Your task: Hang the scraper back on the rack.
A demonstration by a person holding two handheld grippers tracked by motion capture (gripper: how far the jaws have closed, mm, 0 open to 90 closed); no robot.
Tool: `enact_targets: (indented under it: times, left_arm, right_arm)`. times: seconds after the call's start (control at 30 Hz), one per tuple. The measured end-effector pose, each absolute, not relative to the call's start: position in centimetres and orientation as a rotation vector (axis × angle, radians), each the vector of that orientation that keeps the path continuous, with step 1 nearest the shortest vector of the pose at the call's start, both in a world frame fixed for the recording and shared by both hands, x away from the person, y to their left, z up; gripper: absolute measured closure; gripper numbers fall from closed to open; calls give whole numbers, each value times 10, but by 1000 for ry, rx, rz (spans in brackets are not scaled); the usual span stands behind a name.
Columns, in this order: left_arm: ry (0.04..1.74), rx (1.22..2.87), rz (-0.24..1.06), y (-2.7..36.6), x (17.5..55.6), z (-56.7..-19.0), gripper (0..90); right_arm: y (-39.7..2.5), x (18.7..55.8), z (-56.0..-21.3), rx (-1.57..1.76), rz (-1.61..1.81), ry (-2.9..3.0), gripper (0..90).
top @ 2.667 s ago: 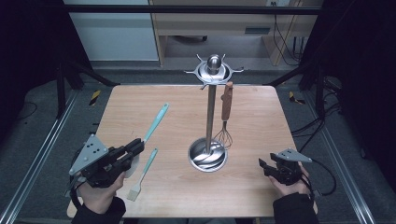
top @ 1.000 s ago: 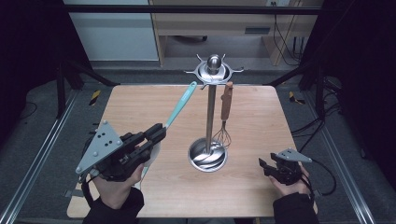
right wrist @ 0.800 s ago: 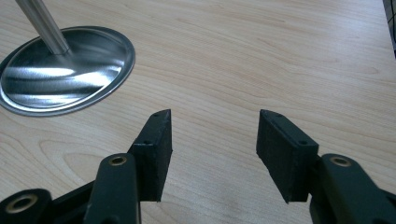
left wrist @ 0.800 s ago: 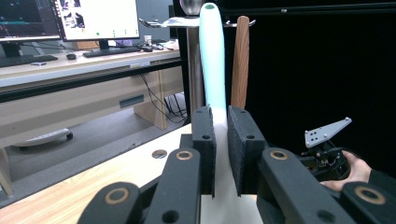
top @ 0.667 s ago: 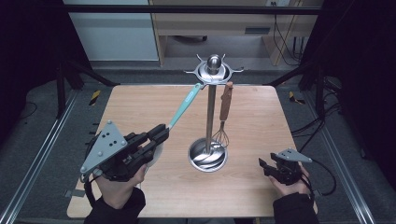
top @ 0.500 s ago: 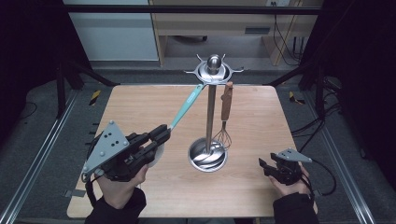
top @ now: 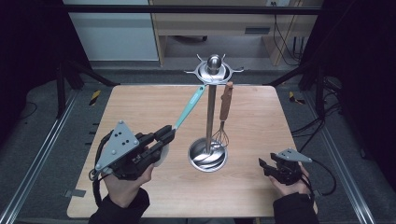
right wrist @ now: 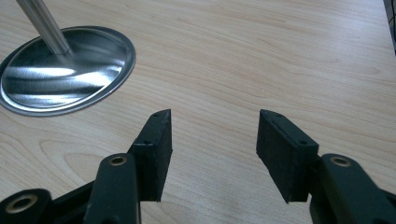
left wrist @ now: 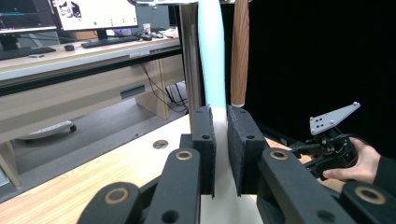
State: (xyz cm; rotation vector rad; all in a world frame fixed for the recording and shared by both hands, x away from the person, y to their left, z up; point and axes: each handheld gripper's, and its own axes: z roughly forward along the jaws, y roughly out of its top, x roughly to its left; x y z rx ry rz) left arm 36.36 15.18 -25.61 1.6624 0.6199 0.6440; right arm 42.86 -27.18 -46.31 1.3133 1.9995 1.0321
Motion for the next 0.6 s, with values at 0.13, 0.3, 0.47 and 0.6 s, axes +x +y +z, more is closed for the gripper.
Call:
enact_targets:
  times: [0.13,0.3,0.47,0.6]
  left_arm:
    - [628,1682,651,147,367,-259,813]
    - [637,1688,650,141,372,-264,813]
    - [645,1699,654,135,377,-270,813]
    - [652,1705,662,130,379,-273,813]
  right_arm:
    - [-272,429,-463,1316,1031,2000,460]
    - [-272,429,-463,1315,1031,2000,460]
    - [-272,429,-463,1313,1032,2001,460]
    - [-272,429,-463,1314,1032,2001,460]
